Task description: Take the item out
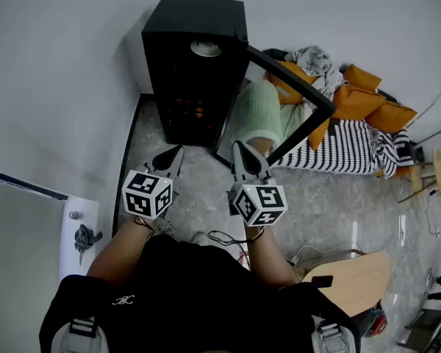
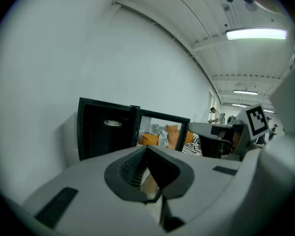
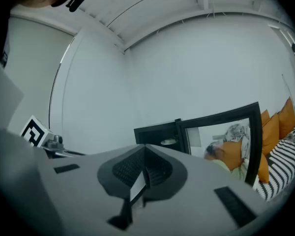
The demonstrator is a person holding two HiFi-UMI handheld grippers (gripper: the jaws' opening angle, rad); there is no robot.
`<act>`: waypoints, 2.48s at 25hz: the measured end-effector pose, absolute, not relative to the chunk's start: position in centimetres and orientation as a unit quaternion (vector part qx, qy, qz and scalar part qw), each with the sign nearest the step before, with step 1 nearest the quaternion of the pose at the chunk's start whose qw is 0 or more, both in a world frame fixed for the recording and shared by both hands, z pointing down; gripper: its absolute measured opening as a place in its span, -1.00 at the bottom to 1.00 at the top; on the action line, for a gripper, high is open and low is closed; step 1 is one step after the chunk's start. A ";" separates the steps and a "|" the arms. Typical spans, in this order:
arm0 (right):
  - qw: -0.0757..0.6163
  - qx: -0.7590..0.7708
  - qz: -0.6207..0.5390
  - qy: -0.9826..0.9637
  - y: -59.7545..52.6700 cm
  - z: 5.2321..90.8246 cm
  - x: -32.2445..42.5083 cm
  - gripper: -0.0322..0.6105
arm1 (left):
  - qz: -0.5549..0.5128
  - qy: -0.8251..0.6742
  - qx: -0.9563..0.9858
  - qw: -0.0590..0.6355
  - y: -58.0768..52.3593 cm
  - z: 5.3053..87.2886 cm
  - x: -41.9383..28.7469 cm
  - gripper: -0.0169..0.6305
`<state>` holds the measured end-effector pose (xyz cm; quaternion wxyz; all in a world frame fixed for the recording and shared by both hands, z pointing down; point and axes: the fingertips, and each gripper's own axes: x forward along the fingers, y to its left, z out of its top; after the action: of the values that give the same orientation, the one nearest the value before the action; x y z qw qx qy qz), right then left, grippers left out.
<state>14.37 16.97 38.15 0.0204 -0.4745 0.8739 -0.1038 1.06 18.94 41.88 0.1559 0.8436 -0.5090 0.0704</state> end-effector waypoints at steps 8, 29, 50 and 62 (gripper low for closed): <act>0.034 -0.476 -0.114 0.871 16.0 37.8 13.2 -0.88 | 0.076 -0.507 0.843 0.160 18.0 41.9 -0.2 -0.93; -0.002 -0.498 -0.098 0.862 8.9 37.0 4.0 -0.88 | 0.047 -0.479 0.861 0.166 9.7 40.9 -8.3 -0.93; -0.015 -0.555 -0.109 0.825 5.0 38.6 -2.1 -0.88 | 0.050 -0.436 0.877 0.197 3.4 43.2 -15.8 -0.93; -0.017 -0.547 -0.092 0.832 -1.8 39.6 0.0 -0.88 | 0.082 -0.451 0.867 0.193 -2.2 44.4 -14.0 -0.93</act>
<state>-0.04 -1.79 39.55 -0.0169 -0.5466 0.8321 -0.0921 -14.02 -2.19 44.36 0.1926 0.8675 -0.4513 0.0819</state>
